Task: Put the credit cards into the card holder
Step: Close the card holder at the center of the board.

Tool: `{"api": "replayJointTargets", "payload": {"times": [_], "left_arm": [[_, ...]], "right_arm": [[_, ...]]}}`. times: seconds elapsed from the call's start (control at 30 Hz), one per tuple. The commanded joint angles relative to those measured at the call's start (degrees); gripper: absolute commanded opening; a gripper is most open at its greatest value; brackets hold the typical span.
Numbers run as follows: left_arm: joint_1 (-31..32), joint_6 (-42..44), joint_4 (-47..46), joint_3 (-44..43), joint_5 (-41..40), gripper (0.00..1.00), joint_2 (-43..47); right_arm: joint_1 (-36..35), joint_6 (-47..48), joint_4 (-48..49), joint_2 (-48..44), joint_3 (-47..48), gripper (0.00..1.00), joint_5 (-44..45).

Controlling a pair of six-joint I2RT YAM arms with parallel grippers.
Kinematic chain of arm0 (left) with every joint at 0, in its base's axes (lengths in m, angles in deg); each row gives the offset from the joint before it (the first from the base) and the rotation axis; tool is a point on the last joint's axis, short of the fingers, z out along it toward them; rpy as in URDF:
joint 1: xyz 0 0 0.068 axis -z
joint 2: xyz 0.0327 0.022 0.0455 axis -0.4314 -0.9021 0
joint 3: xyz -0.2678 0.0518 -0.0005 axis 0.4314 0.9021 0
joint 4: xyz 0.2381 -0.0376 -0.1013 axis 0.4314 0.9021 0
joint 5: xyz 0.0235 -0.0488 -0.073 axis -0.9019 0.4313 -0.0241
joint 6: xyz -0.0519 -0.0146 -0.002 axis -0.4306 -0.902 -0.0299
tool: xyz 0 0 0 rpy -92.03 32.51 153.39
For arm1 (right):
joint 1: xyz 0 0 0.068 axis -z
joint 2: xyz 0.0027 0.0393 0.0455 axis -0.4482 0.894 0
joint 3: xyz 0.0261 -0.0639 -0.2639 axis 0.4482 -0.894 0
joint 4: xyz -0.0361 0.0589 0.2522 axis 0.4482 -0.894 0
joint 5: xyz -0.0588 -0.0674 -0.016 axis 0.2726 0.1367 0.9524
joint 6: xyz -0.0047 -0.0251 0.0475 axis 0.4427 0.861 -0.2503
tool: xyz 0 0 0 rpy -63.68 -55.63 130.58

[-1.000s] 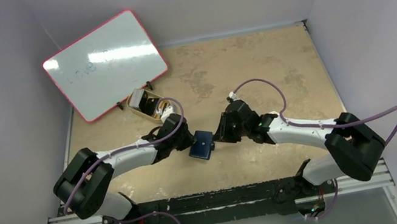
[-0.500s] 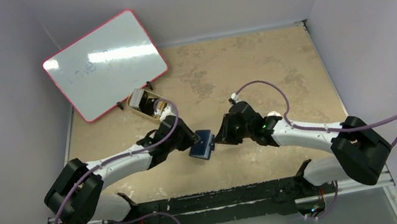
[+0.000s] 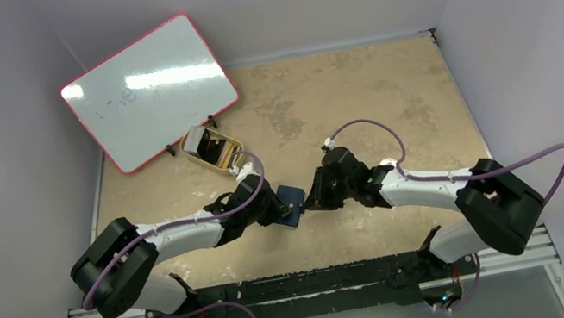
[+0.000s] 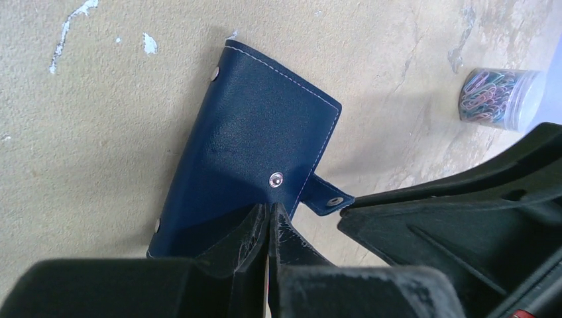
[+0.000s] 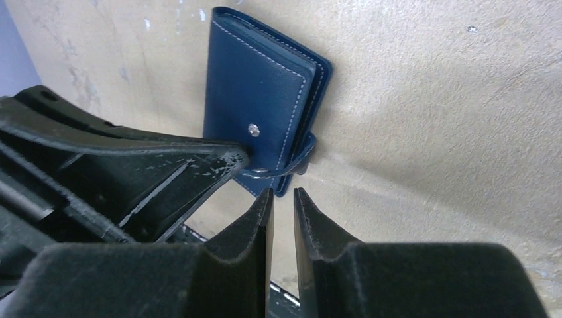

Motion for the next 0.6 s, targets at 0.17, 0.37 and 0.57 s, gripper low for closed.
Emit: {"api": "replayJointTargets", "payload": {"times": [0.17, 0.37, 0.57], "left_arm": [[0.49, -0.15, -0.65, 0.31, -4.0, 0.0, 0.13], [0.46, -0.02, -0.29, 0.3, -4.32, 0.0, 0.21], [0.52, -0.25, -0.24, 0.05, -4.4, 0.0, 1.23]], "right_arm": [[0.48, 2.74, 3.69, 3.15, 2.67, 0.19, -0.51], [0.44, 4.14, 4.82, 3.44, 3.2, 0.18, -0.48], [0.45, 6.64, 4.92, 6.44, 4.98, 0.18, -1.64]]}}
